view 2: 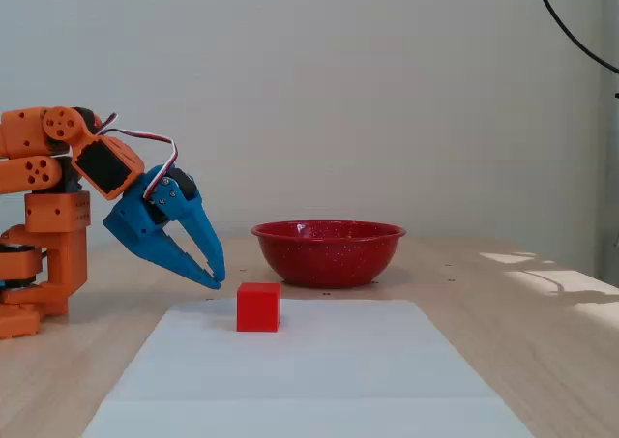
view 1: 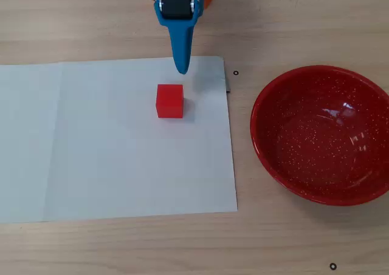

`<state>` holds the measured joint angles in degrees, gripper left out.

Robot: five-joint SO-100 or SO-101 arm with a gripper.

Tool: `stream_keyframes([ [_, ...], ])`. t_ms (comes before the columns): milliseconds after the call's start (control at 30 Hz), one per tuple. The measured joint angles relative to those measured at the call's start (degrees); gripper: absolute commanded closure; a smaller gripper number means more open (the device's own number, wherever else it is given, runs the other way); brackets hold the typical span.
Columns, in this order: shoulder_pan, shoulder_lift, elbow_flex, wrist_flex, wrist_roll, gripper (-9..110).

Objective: Grasp the red cube and put it in the red bowl

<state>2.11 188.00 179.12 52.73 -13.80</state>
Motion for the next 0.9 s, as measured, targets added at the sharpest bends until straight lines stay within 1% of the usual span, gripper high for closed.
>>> stream_keyframes([
  [633,0.0,0.0,0.0,0.0,0.0,101],
  [900,0.0,-1.4,-2.1,1.1,4.2,101],
])
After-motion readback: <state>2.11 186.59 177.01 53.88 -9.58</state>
